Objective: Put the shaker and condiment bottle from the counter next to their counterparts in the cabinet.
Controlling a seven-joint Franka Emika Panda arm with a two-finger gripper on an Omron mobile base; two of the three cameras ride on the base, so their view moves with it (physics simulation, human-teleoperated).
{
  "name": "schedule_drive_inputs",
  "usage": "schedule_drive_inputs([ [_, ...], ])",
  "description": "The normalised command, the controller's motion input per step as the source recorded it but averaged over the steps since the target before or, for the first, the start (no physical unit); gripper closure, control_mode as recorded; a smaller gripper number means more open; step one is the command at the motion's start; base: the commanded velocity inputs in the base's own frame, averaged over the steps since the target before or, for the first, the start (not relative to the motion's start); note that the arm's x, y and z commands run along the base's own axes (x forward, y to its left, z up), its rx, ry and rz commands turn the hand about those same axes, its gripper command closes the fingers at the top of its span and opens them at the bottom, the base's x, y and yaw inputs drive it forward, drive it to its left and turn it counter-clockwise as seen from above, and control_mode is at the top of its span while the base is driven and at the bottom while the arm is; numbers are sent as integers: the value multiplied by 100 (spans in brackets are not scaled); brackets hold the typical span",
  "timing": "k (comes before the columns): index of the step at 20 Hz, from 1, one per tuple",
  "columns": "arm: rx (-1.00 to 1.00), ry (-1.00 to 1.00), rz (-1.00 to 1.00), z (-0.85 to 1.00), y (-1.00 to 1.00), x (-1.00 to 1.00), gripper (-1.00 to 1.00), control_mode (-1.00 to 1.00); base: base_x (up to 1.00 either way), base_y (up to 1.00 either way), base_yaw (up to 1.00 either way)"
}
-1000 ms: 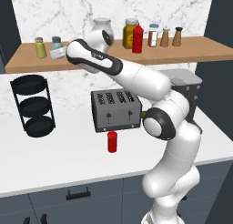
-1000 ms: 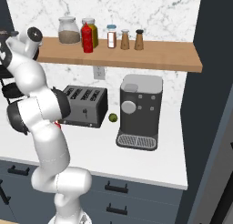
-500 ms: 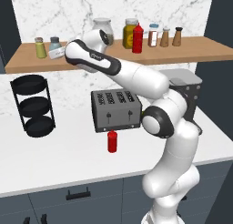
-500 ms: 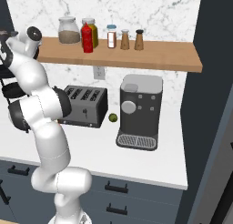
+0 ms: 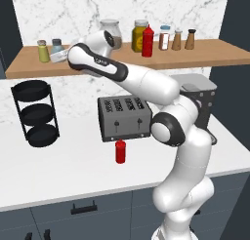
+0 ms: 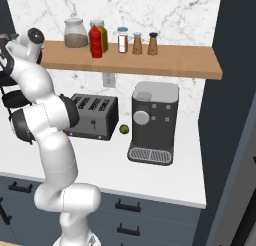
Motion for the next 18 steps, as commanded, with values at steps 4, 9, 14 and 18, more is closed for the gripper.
schedule_drive_inputs([
  [4,-1,0,0,-39,2,31,100,-100,0,0,0],
  [9,0,0,0,-43,0,27,100,-100,0,0,0],
  [14,0,0,0,-39,0,14,-100,-100,0,0,0],
  [18,0,0,0,-32,0,4,-100,-100,0,0,0],
])
